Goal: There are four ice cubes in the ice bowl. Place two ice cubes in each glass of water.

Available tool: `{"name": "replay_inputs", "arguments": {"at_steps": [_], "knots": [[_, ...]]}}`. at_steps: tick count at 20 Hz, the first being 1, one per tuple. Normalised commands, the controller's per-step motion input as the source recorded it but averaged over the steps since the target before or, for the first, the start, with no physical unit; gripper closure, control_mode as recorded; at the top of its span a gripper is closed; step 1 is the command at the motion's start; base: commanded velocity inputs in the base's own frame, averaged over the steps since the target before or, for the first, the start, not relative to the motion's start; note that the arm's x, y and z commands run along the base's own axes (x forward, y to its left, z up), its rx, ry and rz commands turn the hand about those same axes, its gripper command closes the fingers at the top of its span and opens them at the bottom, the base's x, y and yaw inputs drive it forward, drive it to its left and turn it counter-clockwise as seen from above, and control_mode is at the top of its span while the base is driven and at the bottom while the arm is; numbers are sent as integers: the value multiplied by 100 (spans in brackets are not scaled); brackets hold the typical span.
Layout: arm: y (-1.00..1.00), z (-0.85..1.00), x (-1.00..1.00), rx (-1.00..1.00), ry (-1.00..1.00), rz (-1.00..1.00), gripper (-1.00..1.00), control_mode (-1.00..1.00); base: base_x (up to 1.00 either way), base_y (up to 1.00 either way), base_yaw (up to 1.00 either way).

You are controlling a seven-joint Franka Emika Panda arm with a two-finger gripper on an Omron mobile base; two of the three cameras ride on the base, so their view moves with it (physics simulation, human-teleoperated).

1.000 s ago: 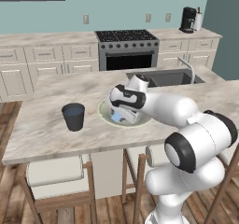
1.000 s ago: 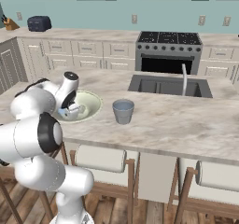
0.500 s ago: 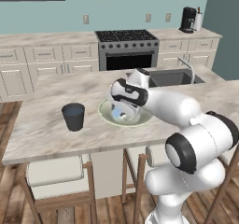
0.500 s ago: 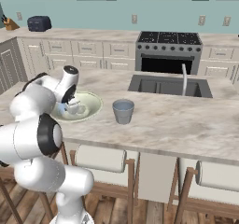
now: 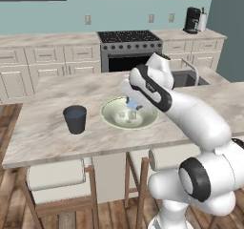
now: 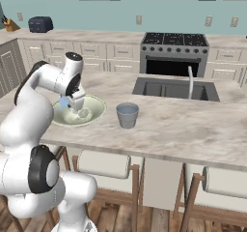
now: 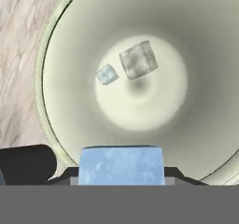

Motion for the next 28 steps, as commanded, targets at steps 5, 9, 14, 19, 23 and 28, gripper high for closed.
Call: {"name": "replay_inputs", "arguments": {"at_steps": [5, 9, 14, 19, 23, 28], "knots": [[-100, 16, -3, -12, 0, 12, 100, -100, 0, 0, 0], [-99, 18, 0, -20, 0, 16, 100, -100, 0, 0, 0], [-82, 7, 0, -31, 0, 28, 100, -100, 0, 0, 0], [-72, 1, 0, -27, 0, 27, 100, -100, 0, 0, 0], [-37, -1, 17, -15, -1, 19, 100, -100, 0, 0, 0], [-6, 0, 49, -4, -9, 8, 100, -100, 0, 0, 0]]}}
